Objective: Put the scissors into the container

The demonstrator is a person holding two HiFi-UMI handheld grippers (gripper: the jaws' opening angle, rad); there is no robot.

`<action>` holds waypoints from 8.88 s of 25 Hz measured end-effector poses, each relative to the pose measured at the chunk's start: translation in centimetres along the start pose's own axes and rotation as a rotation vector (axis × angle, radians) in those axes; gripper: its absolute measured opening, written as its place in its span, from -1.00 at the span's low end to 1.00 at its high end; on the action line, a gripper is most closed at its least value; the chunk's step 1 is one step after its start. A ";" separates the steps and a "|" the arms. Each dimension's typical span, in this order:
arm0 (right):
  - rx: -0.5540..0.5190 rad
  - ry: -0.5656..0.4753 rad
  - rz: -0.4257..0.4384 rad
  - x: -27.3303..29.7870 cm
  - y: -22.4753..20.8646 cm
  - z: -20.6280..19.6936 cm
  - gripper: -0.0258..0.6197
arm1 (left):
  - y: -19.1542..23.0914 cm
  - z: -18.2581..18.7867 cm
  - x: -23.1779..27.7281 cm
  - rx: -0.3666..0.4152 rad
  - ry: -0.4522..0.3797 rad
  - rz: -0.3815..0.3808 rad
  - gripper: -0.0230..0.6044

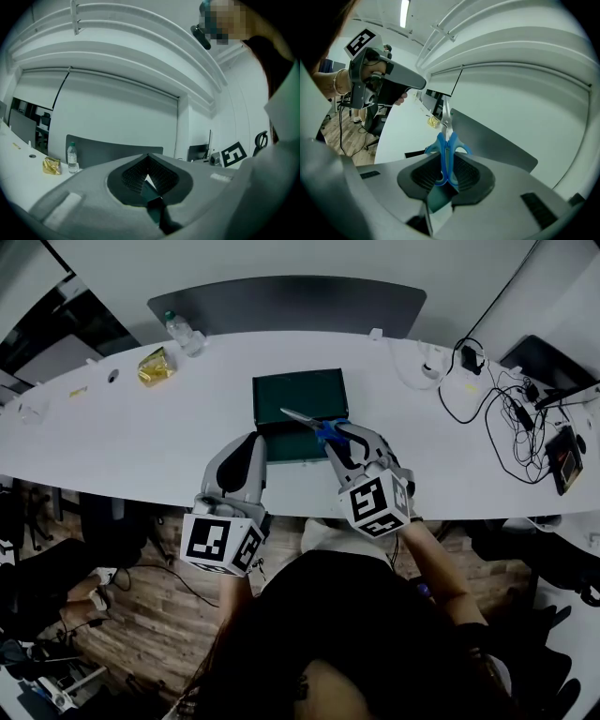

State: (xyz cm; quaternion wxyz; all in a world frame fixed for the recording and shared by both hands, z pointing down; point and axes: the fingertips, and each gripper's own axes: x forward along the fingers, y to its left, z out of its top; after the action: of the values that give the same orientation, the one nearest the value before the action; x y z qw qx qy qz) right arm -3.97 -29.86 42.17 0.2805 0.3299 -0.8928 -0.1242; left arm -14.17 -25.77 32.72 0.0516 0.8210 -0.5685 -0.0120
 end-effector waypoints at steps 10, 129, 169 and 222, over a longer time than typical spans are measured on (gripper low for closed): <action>-0.061 0.028 0.078 2.7 0.5 -1.3 -0.64 | 1.5 -0.5 0.8 -0.017 0.008 0.043 -0.89; -0.336 0.648 0.583 15.0 7.3 -16.4 -0.59 | 8.2 -3.9 5.8 -0.090 0.072 0.114 -0.89; 0.263 0.119 0.064 6.4 2.1 -2.4 -0.89 | 3.4 -1.6 -0.6 -0.011 0.051 0.014 -0.89; 0.294 -0.184 -0.156 -16.6 9.7 5.4 -0.90 | -9.2 -0.3 -15.6 0.060 0.008 -0.072 -0.89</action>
State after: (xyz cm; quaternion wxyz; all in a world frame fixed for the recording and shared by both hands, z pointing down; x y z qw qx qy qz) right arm -1.77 -11.38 34.79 0.1362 0.4227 -0.8949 -0.0431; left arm -11.10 -7.94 31.49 0.0288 0.8422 -0.5384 0.0065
